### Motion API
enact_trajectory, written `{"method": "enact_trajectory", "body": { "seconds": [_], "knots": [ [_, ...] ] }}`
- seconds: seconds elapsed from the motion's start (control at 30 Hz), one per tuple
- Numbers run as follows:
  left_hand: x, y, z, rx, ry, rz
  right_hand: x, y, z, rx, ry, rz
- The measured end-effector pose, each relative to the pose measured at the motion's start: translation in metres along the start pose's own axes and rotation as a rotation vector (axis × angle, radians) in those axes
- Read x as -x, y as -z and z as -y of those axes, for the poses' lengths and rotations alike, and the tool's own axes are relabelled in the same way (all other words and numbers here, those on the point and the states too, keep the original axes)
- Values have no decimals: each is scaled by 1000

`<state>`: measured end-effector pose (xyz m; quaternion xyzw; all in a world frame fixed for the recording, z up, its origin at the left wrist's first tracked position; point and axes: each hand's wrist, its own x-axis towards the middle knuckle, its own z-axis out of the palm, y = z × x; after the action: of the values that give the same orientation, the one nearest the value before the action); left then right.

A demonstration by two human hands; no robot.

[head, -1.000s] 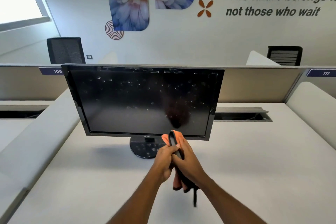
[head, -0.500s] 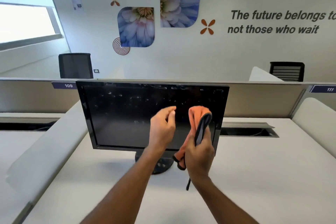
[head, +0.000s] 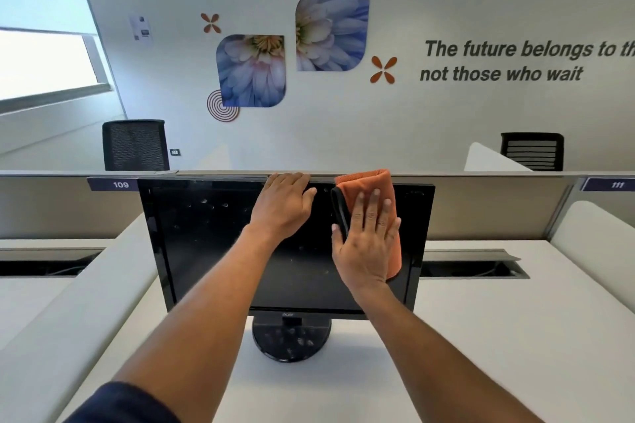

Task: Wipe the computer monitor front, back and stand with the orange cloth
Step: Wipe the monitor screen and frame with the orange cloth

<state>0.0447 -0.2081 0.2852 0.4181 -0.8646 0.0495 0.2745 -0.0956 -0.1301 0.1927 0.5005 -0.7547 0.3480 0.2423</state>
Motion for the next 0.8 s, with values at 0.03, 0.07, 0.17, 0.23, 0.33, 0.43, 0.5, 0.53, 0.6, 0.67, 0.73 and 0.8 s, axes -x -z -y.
{"method": "enact_trajectory", "body": {
  "seconds": [0.03, 0.07, 0.17, 0.23, 0.33, 0.43, 0.5, 0.53, 0.6, 0.67, 0.73, 0.8],
  "knots": [
    [-2, 0, -1, 20, 3, -12, 1, -5, 3, -10, 8, 3],
    [-3, 2, -2, 36, 5, -15, 2, -9, 6, -8, 30, 8],
    [-3, 7, -2, 83, 0, -16, 6, -18, 20, 25, 230, 43],
    [-2, 5, 2, 124, 8, -22, 7, -25, 27, 35, 387, 41],
    [-2, -1, 6, 139, 4, -39, 5, -31, 30, 92, 393, 55],
    [-9, -7, 9, 132, 26, -55, 1, -31, 27, 146, 232, 91],
    [-14, -10, 10, 149, 35, -79, -7, -28, 21, 121, 93, 82],
    [-15, -11, 11, 151, 28, -87, -12, -25, 17, 101, 18, 80],
    [-16, -12, 11, 162, 24, -84, -24, -19, 4, 65, -122, 70],
    [-15, -12, 7, 180, 43, -62, -36, -13, -6, 25, -199, 59],
    [-16, -11, 2, 195, 67, -44, -45, -11, -8, 1, -178, 57],
    [-17, -8, -1, 232, 100, -32, -49, -9, -2, 48, -66, 84]
  ]
}}
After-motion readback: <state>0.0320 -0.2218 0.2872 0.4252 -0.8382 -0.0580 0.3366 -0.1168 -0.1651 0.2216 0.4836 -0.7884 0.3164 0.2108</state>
